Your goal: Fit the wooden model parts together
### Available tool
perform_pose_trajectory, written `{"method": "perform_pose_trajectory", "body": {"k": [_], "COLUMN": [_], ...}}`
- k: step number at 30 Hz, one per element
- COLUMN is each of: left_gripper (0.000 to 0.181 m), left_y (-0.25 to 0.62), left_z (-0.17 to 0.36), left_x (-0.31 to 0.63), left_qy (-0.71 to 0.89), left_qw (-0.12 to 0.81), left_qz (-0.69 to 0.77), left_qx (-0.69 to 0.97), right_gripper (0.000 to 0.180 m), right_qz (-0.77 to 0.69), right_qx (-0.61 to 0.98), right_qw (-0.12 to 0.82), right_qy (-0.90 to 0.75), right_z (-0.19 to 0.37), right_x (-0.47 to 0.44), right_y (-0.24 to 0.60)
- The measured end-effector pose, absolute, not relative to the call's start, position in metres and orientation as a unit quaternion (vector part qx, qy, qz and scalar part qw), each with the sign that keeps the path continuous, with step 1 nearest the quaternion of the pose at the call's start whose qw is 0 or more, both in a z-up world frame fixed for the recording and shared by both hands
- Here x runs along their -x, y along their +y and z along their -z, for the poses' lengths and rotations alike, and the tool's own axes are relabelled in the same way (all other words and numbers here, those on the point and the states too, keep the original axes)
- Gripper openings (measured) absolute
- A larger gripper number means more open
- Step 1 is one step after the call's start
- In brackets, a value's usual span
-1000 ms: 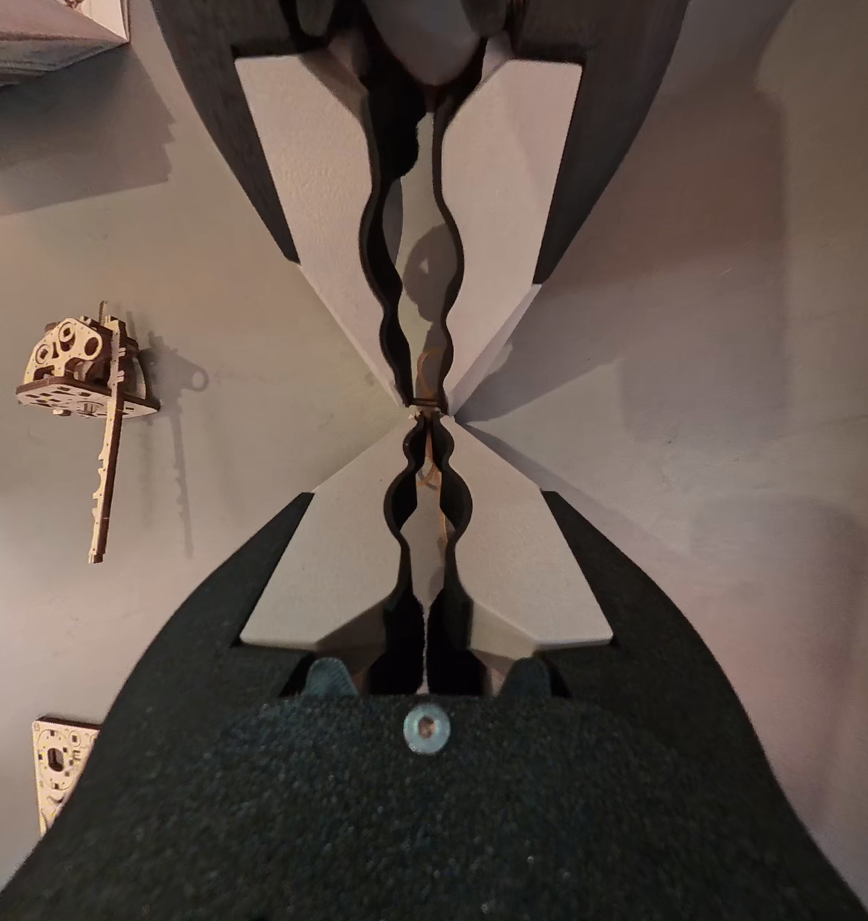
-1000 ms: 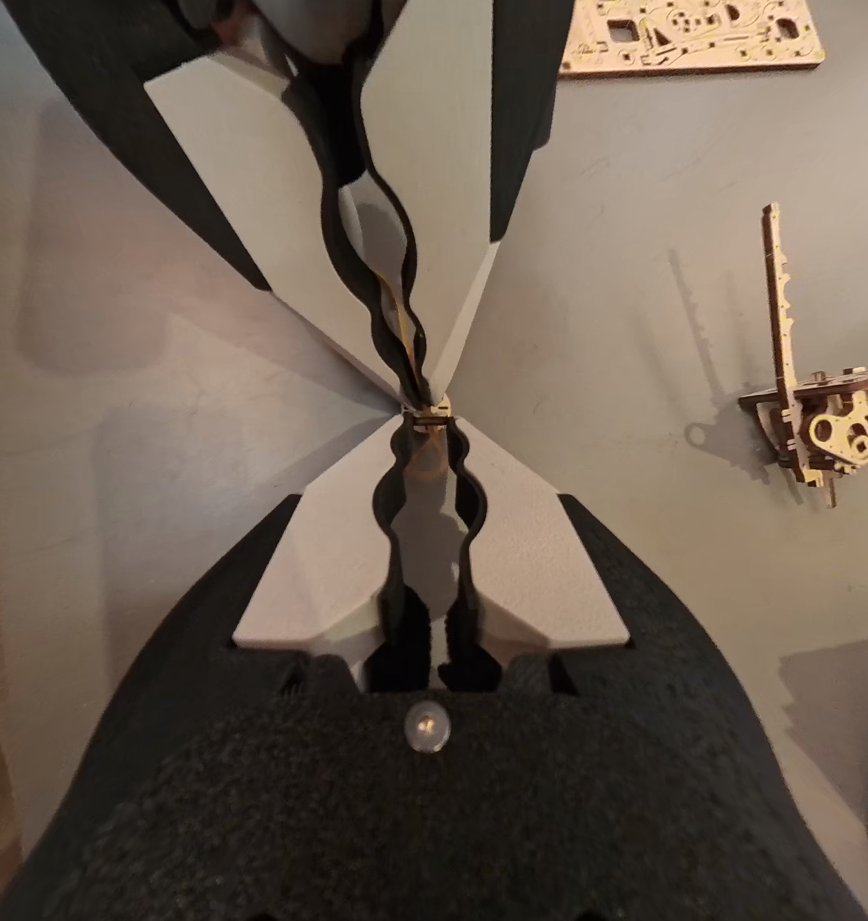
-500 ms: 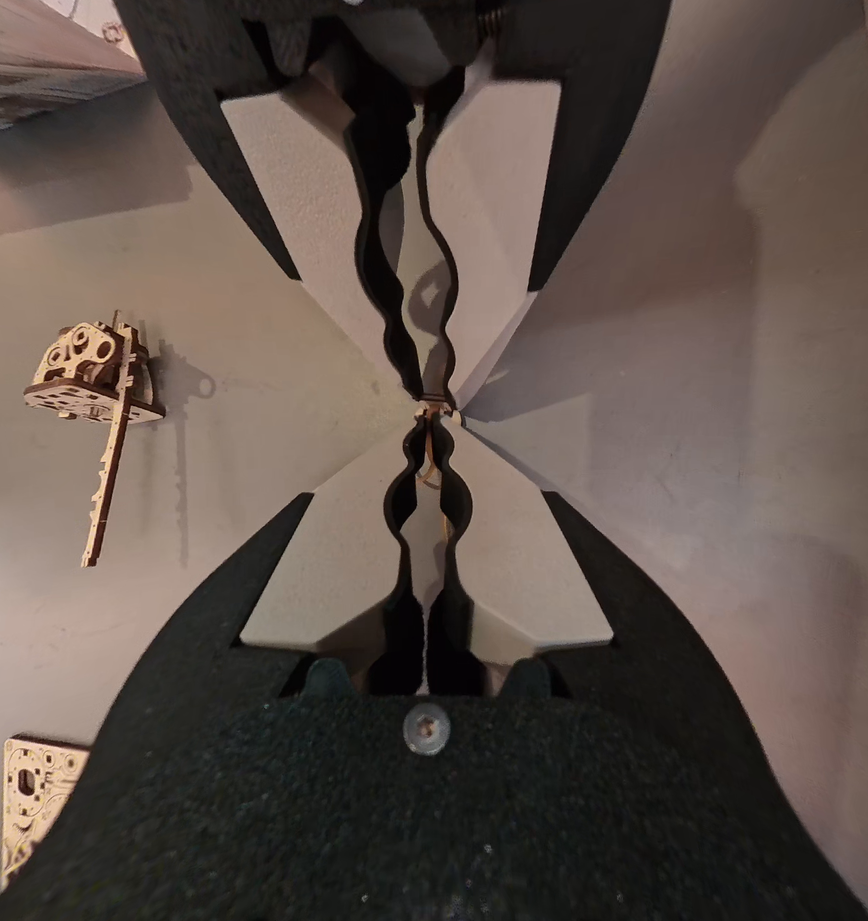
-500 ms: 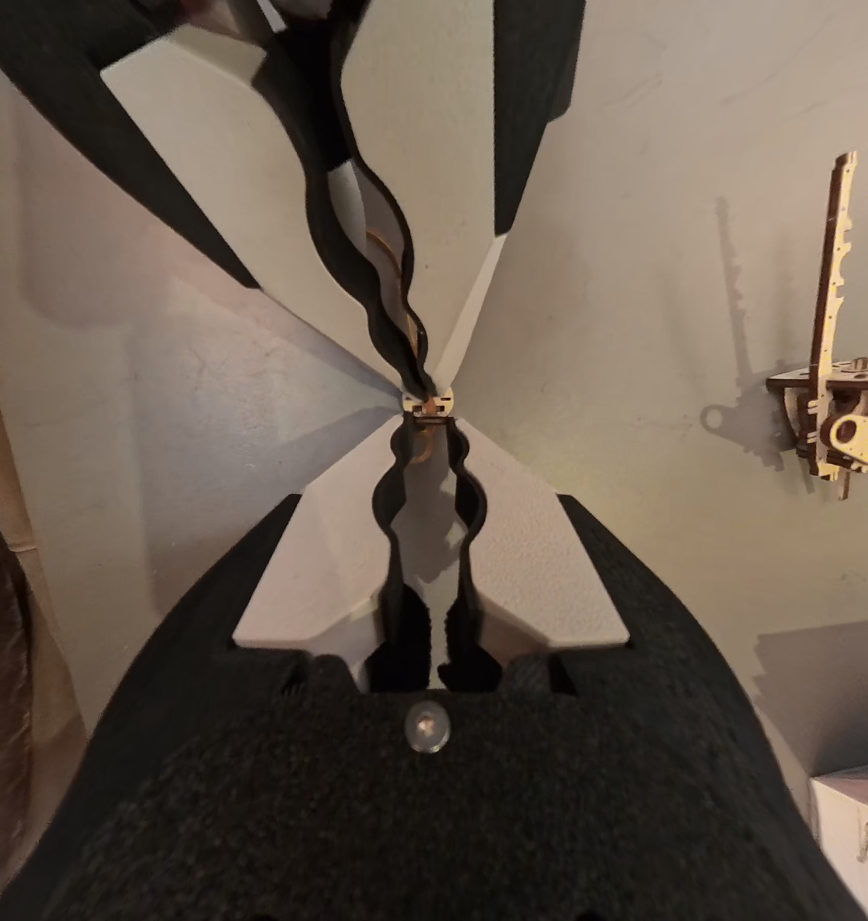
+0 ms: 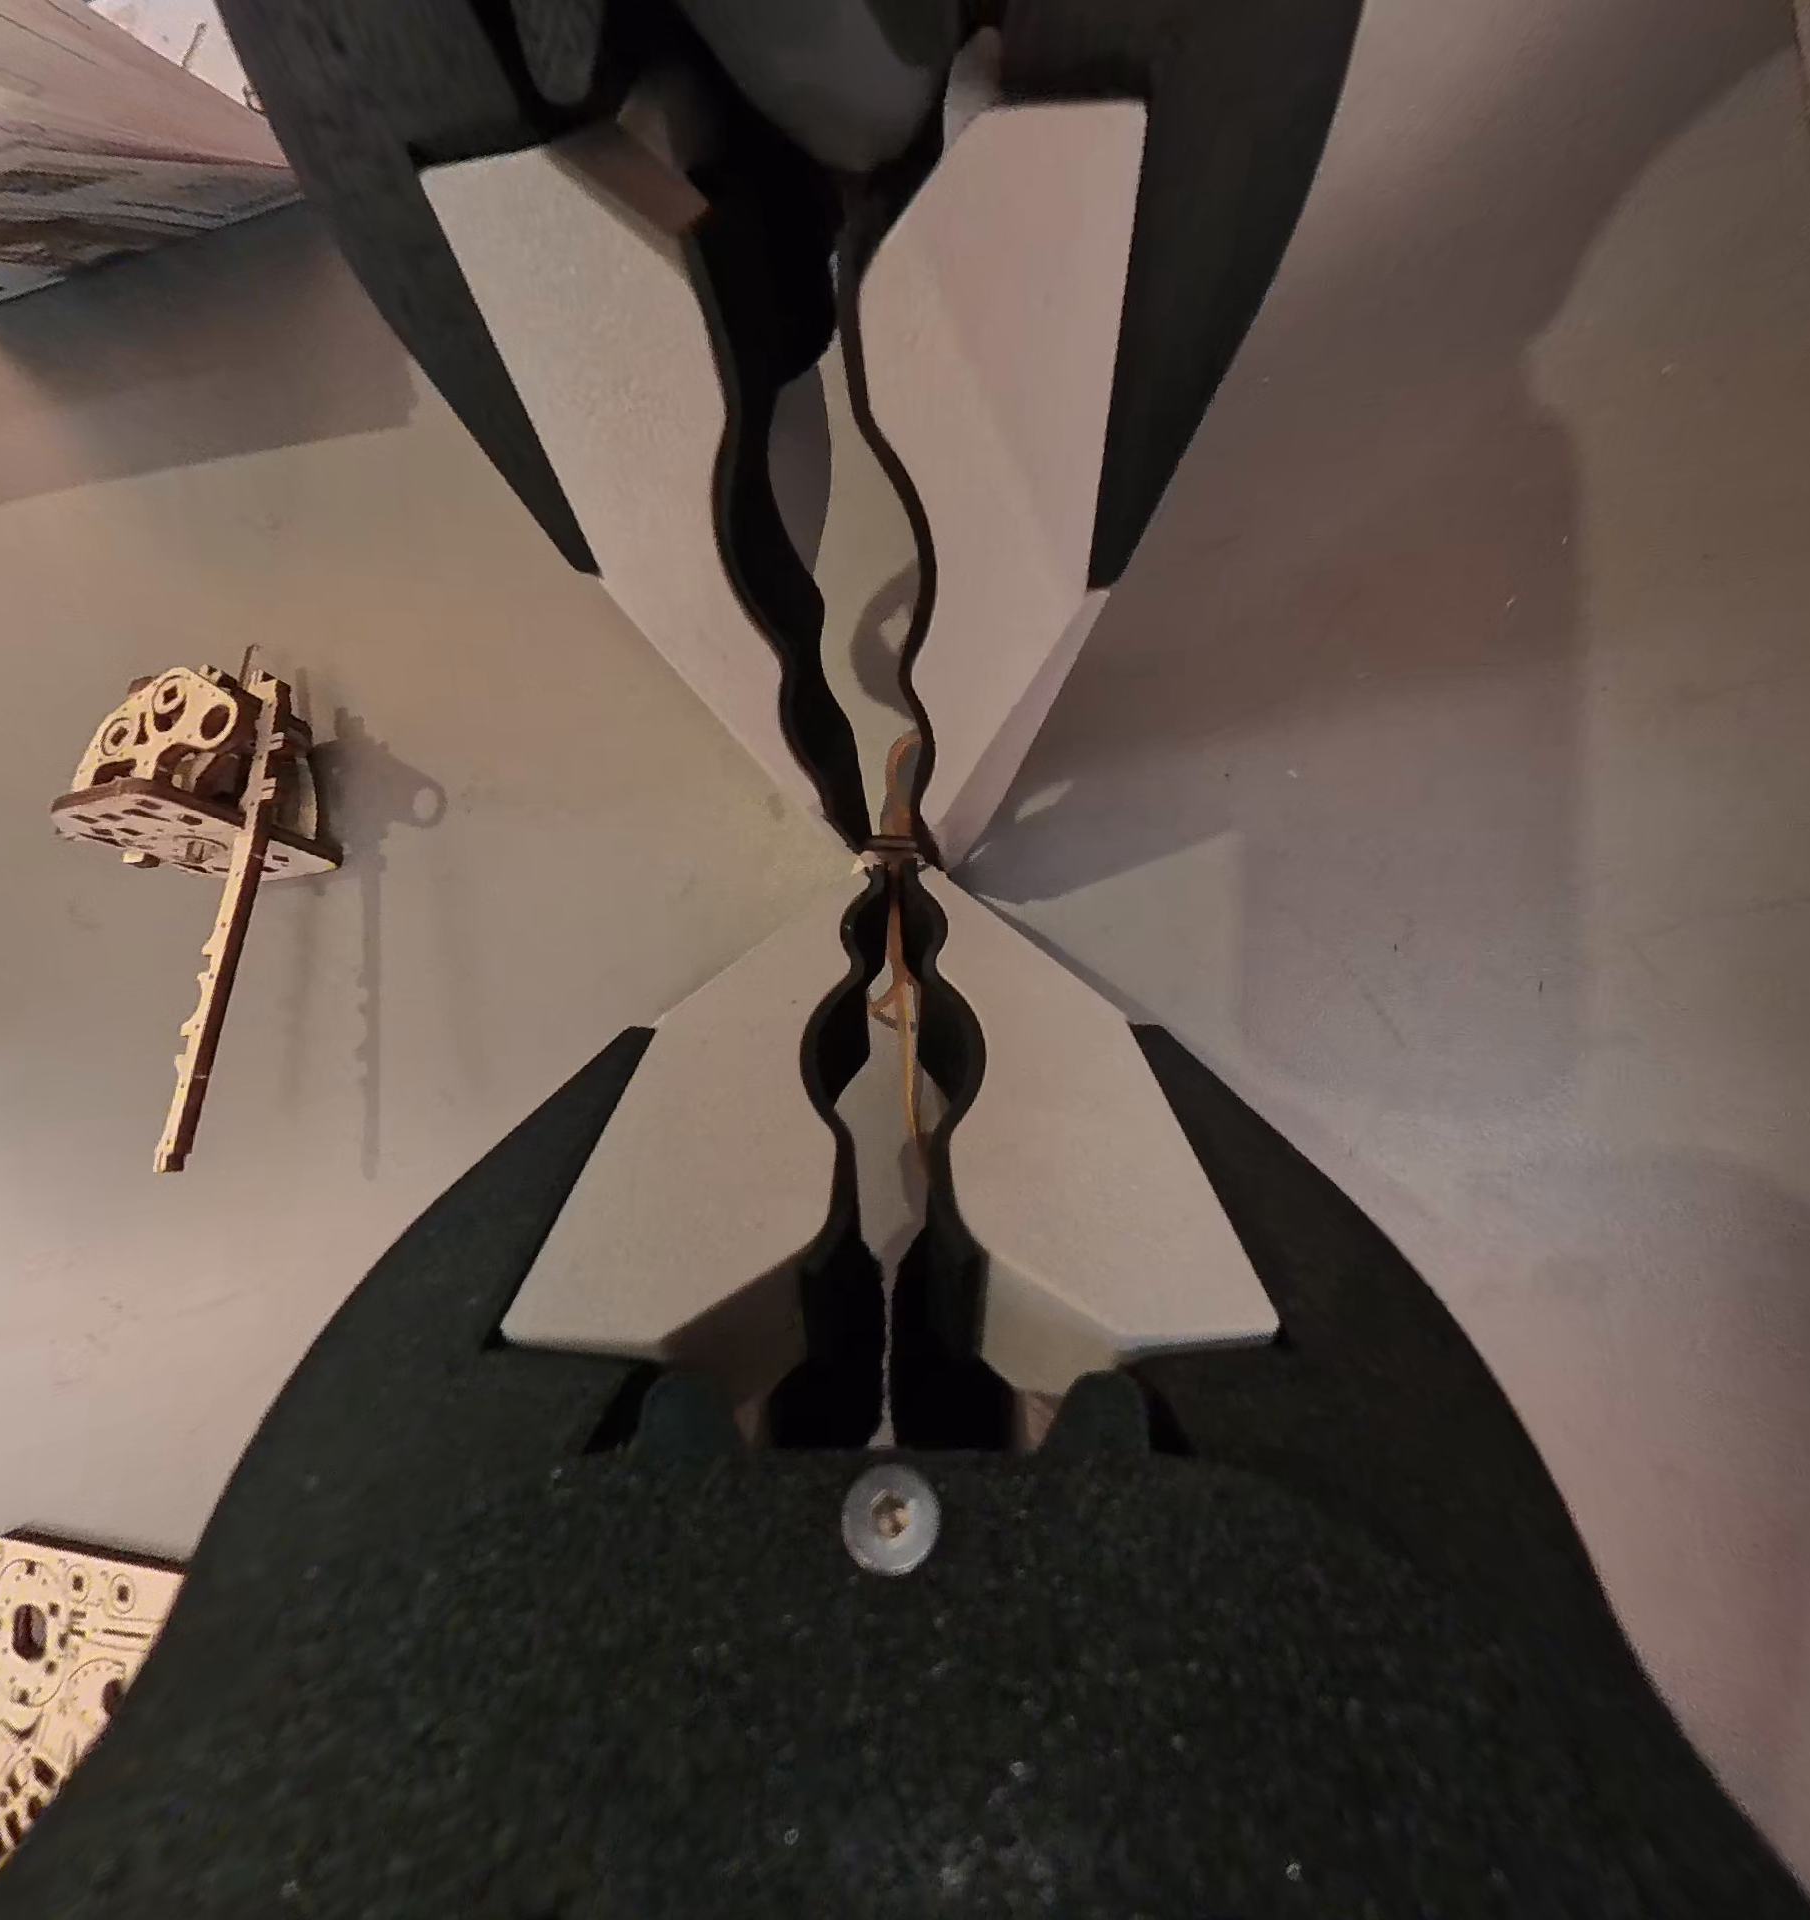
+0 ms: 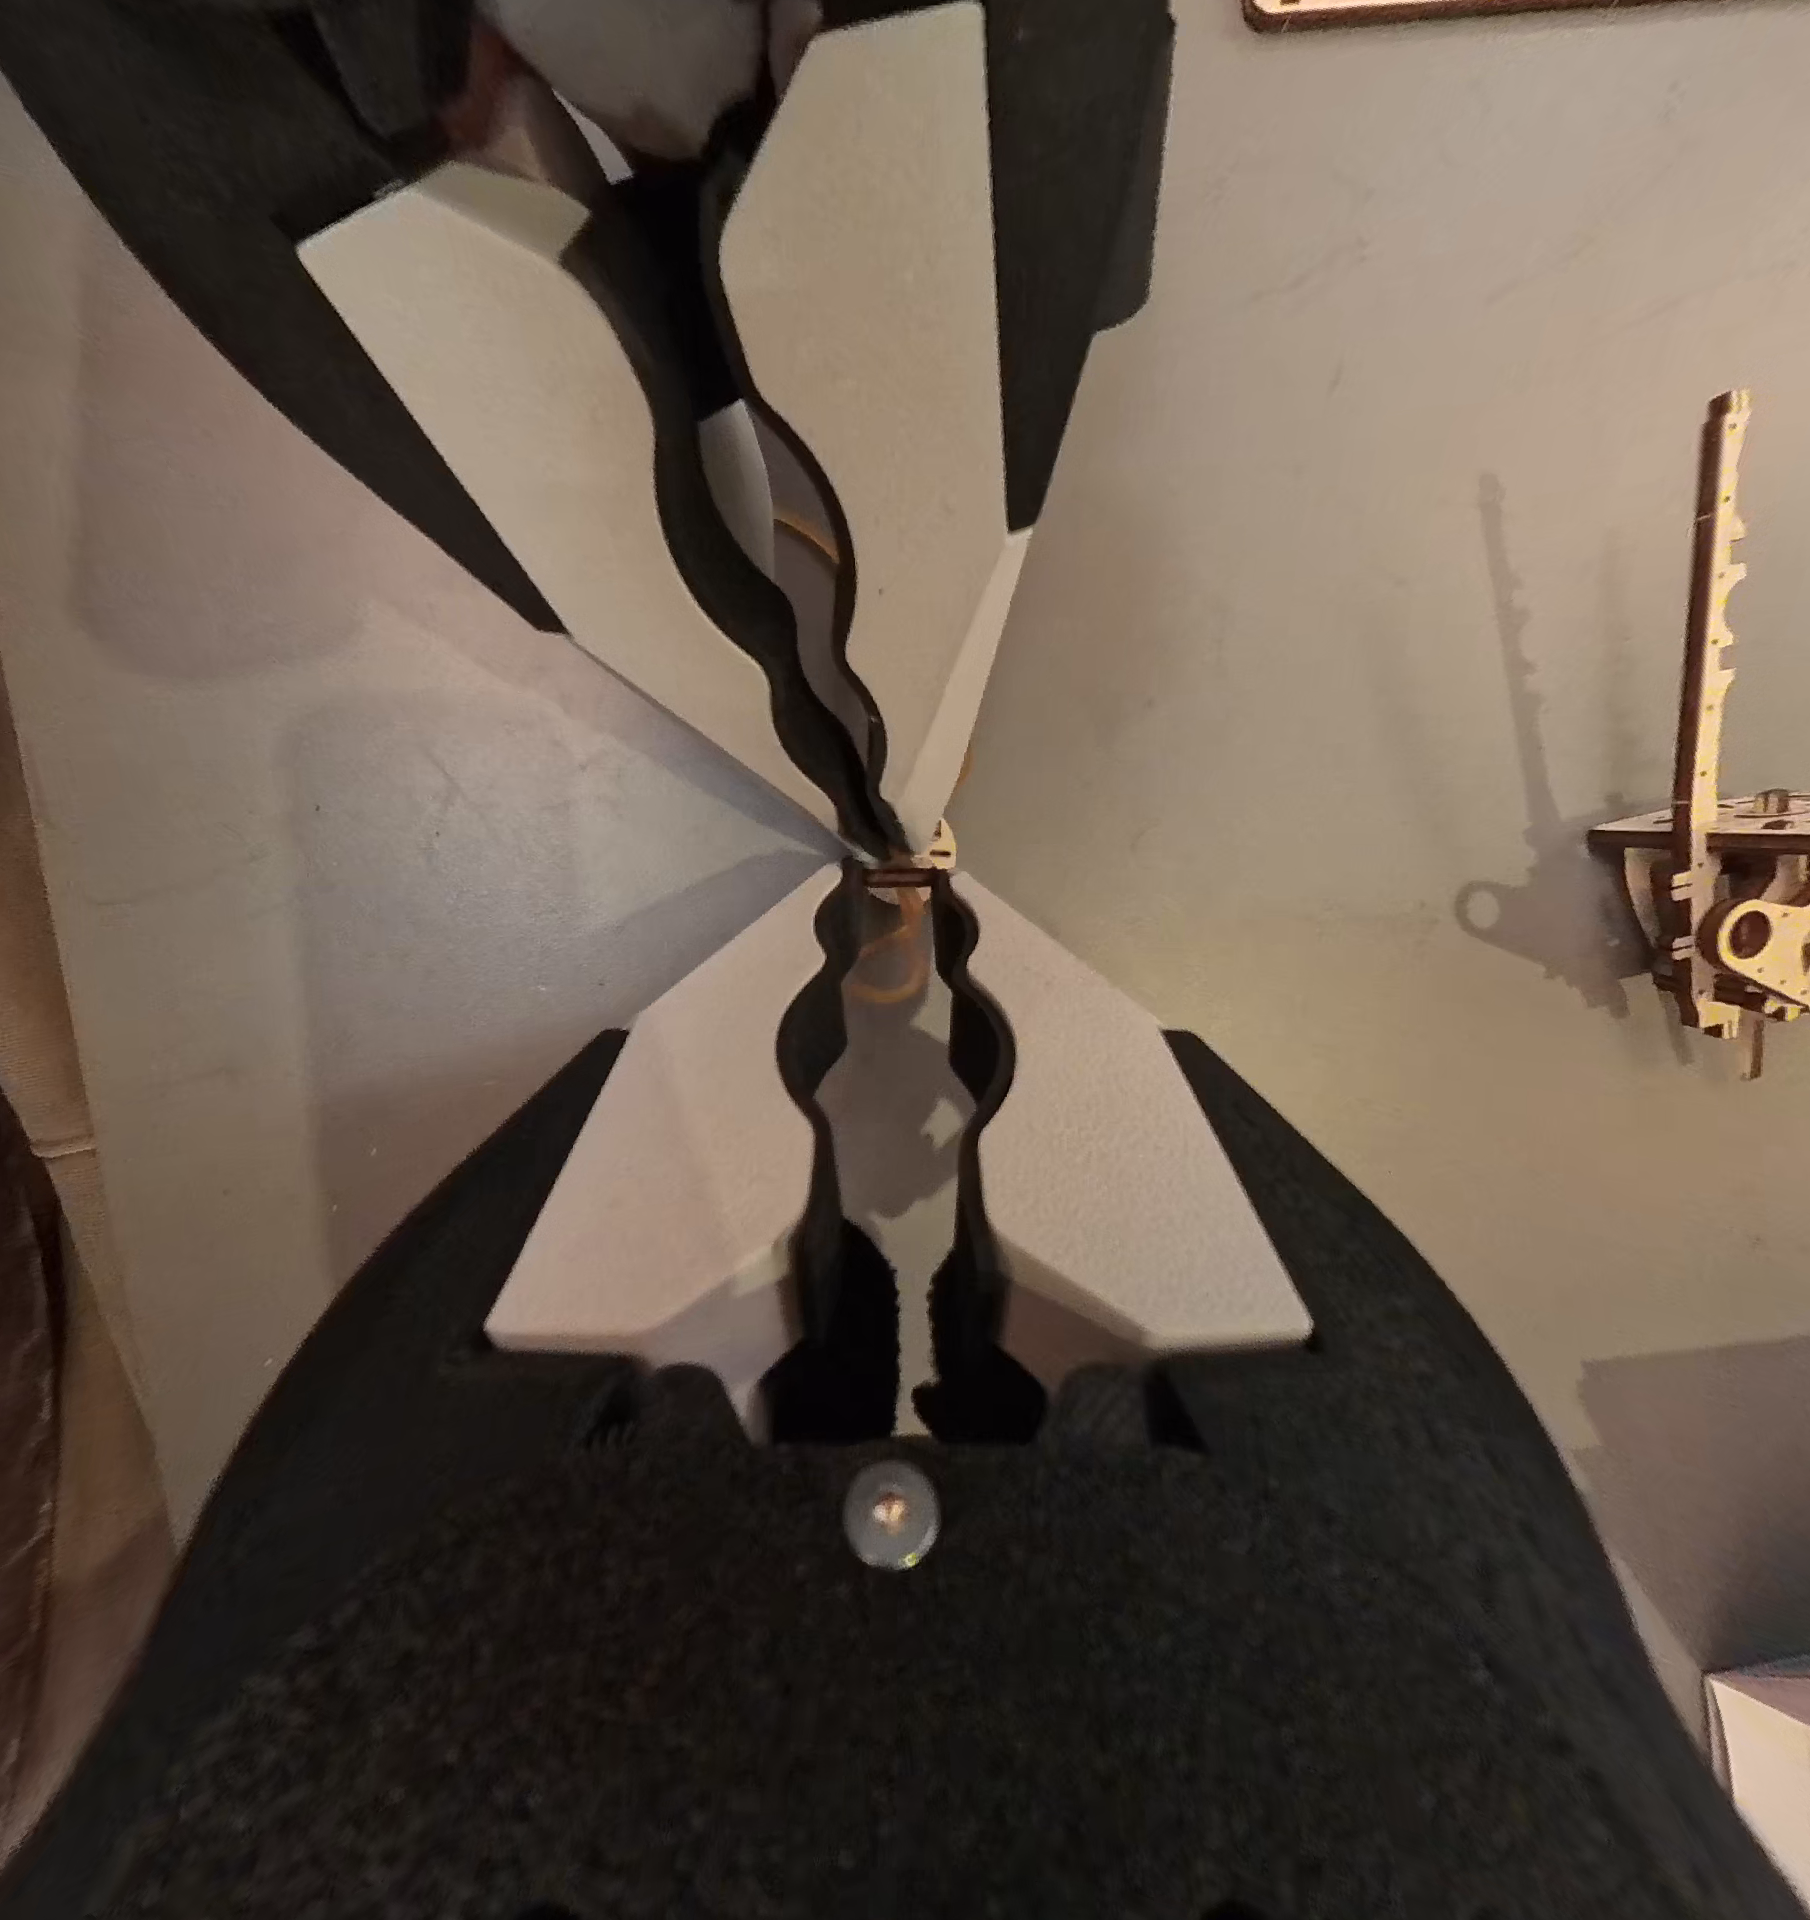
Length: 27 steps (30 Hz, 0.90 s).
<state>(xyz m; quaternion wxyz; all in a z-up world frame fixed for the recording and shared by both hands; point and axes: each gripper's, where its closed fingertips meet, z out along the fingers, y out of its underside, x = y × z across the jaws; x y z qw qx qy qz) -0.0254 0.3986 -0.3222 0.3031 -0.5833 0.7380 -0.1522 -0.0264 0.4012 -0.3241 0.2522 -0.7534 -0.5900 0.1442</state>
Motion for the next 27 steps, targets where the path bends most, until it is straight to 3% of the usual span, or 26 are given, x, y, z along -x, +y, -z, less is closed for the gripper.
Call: {"method": "perform_pose_trajectory", "body": {"k": [25,27], "left_gripper": [0.000,0.007], "left_y": [0.4014,0.4034], "left_z": [0.3261,0.3245], "left_x": [0.0264,0.0279], "left_qy": [0.729,0.724], "left_qw": [0.313,0.319], "left_qz": [0.161,0.163], "left_qx": [0.587,0.590], "right_gripper": [0.013,0.013], "right_qz": [-0.112,-0.106], "right_qx": [0.746,0.742], "right_qw": [0.224,0.218], "right_qy": [-0.617,-0.625], "right_z": [0.3288,0.3290], "right_x": [0.0255,0.0260], "right_y": [0.4037,0.4037]}}
